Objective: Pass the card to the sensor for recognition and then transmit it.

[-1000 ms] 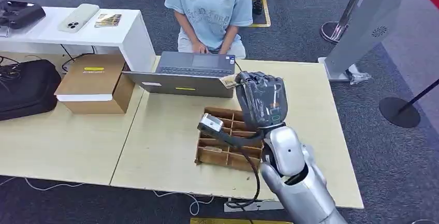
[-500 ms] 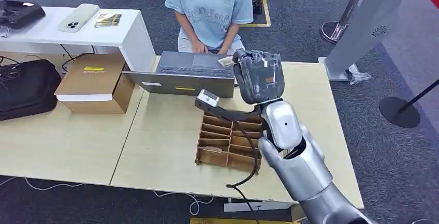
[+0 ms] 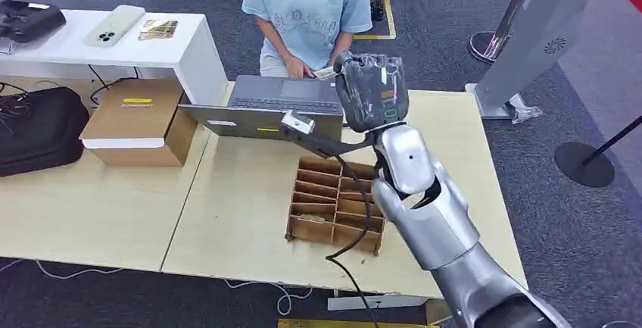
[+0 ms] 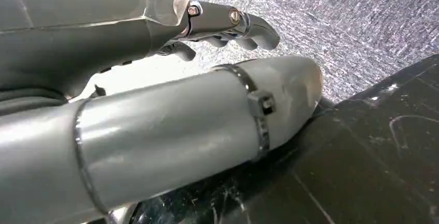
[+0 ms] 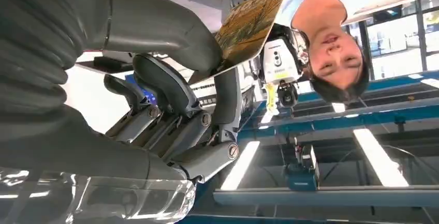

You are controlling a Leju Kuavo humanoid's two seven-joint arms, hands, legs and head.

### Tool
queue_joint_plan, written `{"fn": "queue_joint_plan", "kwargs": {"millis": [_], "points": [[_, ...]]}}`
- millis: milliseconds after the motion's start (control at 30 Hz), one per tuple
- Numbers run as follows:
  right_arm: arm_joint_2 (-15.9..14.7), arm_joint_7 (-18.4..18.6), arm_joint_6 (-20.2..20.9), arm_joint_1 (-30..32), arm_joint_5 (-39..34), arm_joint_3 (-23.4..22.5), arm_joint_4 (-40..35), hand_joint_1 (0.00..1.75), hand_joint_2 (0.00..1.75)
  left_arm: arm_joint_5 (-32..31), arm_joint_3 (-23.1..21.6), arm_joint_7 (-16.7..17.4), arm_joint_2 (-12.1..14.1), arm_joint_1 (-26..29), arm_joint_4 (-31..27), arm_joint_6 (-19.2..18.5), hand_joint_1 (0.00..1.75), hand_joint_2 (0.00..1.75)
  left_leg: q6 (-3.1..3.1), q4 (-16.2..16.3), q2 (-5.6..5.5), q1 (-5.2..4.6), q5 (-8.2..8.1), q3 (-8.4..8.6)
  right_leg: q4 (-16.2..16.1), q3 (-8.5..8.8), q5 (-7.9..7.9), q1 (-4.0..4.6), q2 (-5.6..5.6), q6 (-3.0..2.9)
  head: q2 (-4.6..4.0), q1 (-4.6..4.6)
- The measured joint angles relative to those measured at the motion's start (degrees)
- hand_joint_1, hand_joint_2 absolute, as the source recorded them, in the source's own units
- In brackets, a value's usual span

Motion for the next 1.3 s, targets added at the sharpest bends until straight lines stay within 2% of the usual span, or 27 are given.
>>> {"fn": "queue_joint_plan", "kwargs": {"millis": [233,600,1300], "points": [[0.81,-0.06,0.44,-2.25,-0.09,0.00,2.08,1.75,1.75,-0.02,-0.07,-0.15,0.04,0.00,-0.02,-0.09,0.00,0.00,0.00,0.00,0.00,0.00,0.00,0.00,0.01,0.00,0.00,0.00,0.00,0.00,0.00,0.00],[2.51,-0.61,1.90,-8.39,-1.25,-0.02,9.41,1.75,1.75,-0.02,-0.50,-0.55,0.20,-0.01,0.00,-0.50,0.00,0.00,0.01,0.01,0.00,0.00,0.02,0.00,0.01,0.00,0.01,0.00,0.00,0.00,0.00,-0.02],[3.28,-0.70,3.43,-16.82,-3.23,-0.89,19.04,1.75,1.75,-0.07,-1.97,-0.81,0.59,-0.05,-0.02,-1.18,0.00,0.00,0.01,0.03,0.00,0.00,0.03,0.00,0.01,0.00,0.02,0.00,0.00,0.00,0.00,0.02]]}}
